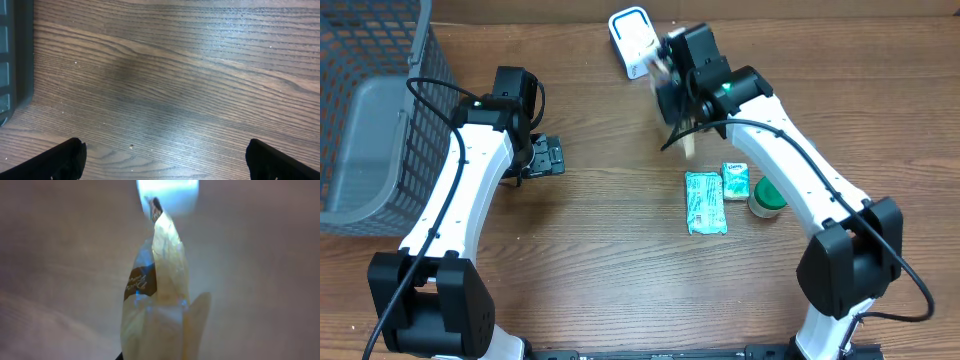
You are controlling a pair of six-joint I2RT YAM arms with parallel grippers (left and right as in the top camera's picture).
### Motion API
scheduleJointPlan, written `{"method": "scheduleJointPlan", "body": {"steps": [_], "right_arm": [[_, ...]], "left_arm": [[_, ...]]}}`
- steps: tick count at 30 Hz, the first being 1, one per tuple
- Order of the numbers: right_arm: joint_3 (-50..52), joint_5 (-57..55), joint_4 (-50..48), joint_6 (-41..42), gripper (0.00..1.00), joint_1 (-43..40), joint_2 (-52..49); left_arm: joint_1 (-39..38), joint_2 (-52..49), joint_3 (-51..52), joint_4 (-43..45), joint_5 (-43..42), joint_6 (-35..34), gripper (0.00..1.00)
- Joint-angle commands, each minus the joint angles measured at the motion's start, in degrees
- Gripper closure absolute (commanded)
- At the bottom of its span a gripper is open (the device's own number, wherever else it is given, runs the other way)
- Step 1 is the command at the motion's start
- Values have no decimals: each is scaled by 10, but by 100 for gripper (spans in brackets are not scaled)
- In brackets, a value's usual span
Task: Scan the item barcode
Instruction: 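Hold the snack bag up against the white scanner face, then lower the snack bag with the right gripper onto the table centre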
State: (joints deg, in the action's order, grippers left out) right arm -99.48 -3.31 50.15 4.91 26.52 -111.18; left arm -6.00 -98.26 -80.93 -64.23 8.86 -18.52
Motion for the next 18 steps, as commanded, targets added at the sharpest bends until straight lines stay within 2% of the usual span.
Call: {"method": "scheduleJointPlan", "body": {"steps": [1, 8, 14, 18], "right_arm": [[13, 57, 43, 134, 96, 0, -2], [17, 86, 124, 133, 96, 0, -2], [17, 85, 81, 140, 96, 0, -2], [17, 83, 60, 194, 92, 0, -2]], "left_arm": [[0, -1, -1, 2, 5, -8, 0], [0, -1, -1, 2, 5, -8, 0], [0, -1, -1, 2, 5, -8, 0], [0, -1, -1, 2, 5, -8, 0]]}}
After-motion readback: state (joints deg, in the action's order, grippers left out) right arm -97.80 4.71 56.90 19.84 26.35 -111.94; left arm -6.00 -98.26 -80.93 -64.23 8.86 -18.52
